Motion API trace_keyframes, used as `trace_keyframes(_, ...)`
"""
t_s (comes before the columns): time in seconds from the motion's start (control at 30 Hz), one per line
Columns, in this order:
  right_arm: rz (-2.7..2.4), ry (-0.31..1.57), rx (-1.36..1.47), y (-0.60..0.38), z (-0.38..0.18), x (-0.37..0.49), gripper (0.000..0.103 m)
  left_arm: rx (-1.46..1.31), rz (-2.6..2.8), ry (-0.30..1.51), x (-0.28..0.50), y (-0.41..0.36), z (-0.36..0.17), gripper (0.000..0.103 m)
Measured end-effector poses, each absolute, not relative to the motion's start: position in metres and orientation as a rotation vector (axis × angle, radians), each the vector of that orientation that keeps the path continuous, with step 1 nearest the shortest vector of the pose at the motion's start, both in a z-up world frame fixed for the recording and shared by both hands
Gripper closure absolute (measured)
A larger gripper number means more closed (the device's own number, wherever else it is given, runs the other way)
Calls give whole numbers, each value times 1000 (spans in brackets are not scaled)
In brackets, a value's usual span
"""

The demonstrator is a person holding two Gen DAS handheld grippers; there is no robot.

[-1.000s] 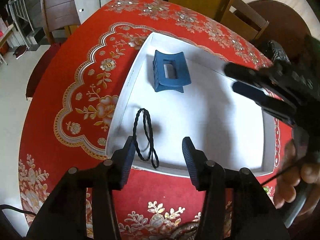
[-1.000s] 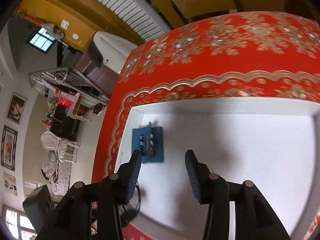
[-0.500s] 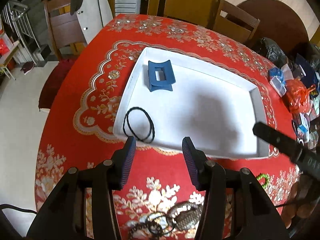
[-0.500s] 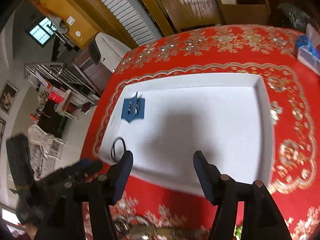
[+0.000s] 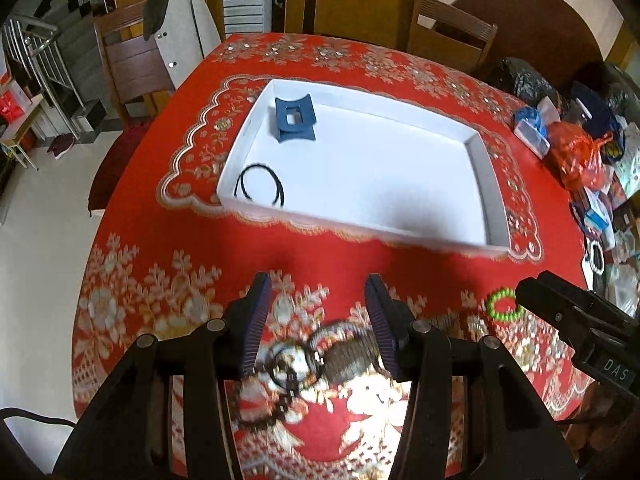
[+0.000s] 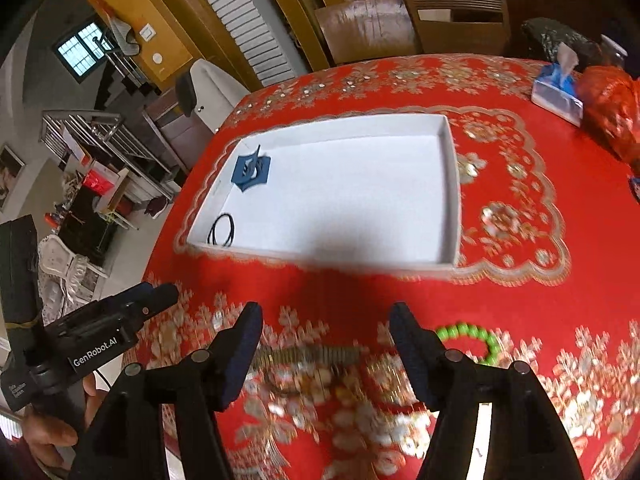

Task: Organize jewelry
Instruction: 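Move both tools back over the remaining jewelry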

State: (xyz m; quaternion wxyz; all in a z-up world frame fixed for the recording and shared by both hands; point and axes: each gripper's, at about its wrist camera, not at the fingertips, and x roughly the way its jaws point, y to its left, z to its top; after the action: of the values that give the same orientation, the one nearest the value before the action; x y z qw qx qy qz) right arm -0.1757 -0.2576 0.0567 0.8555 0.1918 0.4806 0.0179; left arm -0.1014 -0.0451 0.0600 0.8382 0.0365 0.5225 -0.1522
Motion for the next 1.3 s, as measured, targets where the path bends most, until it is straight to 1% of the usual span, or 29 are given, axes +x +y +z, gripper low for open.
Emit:
trace_keyframes(0.33,52,1027,392,-252,50,-224,39,91,-292,1110,-149,-37,56,55)
trace_keyframes(0.8,62,1072,376,-250,34,-269,39,77,-269,1140,-187,-22,45,55)
trace_keyframes(1.13,47,1090,387,-259,22,-280,39,1,-265,1176,-196,15,36,55)
trace_keyframes(1.3,45,1098,373,-259,16,-273,39,7,-302,1200,-195,21,27,55)
